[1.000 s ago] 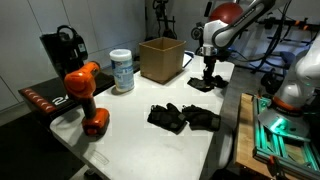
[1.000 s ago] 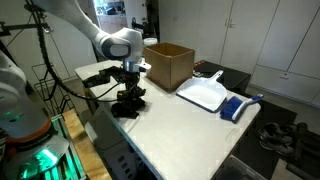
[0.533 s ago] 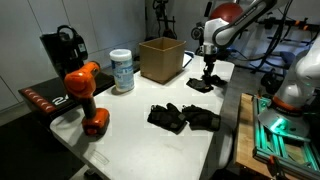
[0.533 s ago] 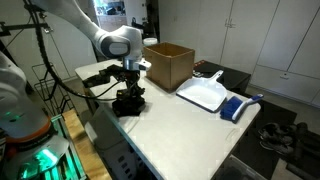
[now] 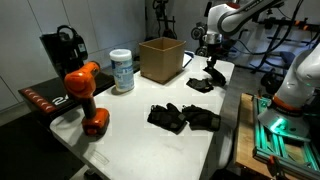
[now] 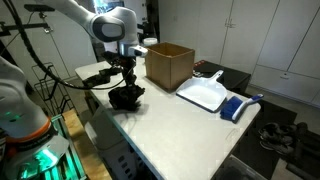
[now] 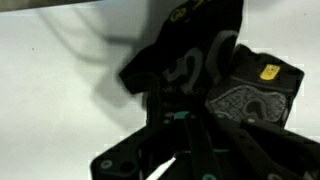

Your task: Pick up the far right glove and stack it on the second far right glove, Pick up the far left glove and stack it on the second far left glove, pick up the gloves stack on the left and put it on top of the gloves stack on the right, pick up the gloves stack and put it in the cardboard box on the table

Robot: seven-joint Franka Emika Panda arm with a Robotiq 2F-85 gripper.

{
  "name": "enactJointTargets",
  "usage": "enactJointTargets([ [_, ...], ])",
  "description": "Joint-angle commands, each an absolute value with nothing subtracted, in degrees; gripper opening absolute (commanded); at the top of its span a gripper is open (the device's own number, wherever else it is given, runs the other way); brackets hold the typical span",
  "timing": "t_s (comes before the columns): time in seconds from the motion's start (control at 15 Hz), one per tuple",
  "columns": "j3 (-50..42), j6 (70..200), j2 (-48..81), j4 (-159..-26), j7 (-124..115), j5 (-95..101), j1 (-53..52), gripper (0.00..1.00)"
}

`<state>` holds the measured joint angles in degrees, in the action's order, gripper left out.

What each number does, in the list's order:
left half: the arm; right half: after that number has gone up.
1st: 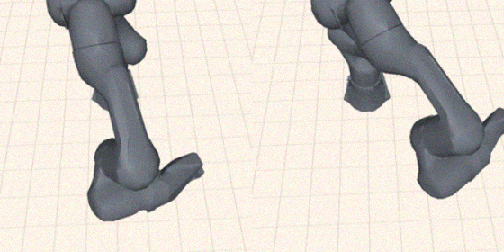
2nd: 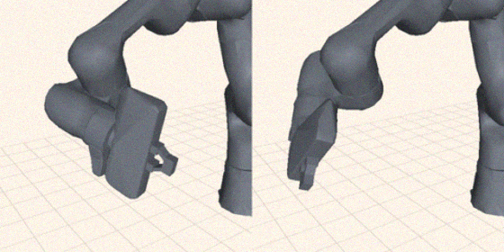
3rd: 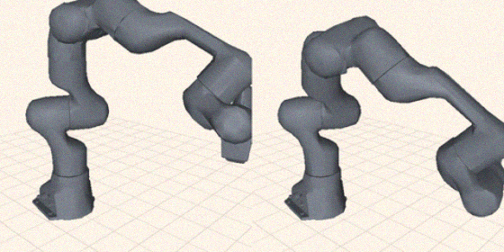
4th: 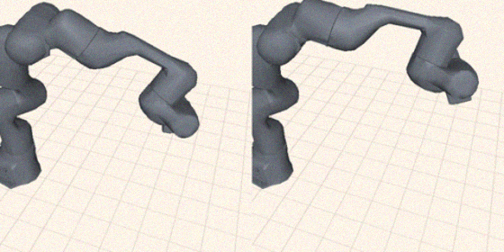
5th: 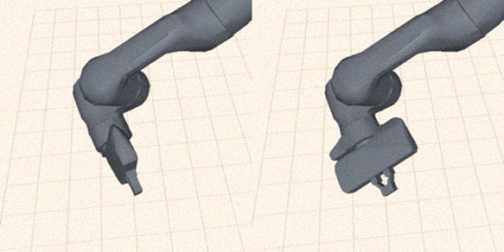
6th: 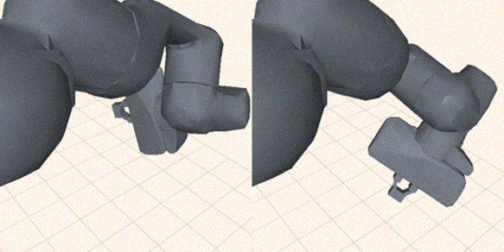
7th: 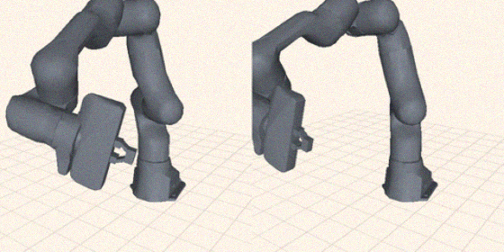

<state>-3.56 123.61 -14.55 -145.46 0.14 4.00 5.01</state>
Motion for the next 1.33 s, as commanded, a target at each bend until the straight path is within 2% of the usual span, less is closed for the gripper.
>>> enactJointTargets([
  [0.0,-1.7,119.4,-16.0,-141.6,-2.8,2.7,3.4,0.02],
  [0.33,0.1,118.4,-10.6,-135.1,-2.5,1.3,1.0,0.02],
  [0.6,0.6,111.0,-5.2,-131.0,-4.6,2.1,0.7,0.02],
  [0.93,0.9,103.6,-5.5,-128.9,-6.2,4.9,0.6,0.02],
  [1.27,1.4,101.4,-8.8,-129.1,-6.0,7.0,0.2,0.02],
])
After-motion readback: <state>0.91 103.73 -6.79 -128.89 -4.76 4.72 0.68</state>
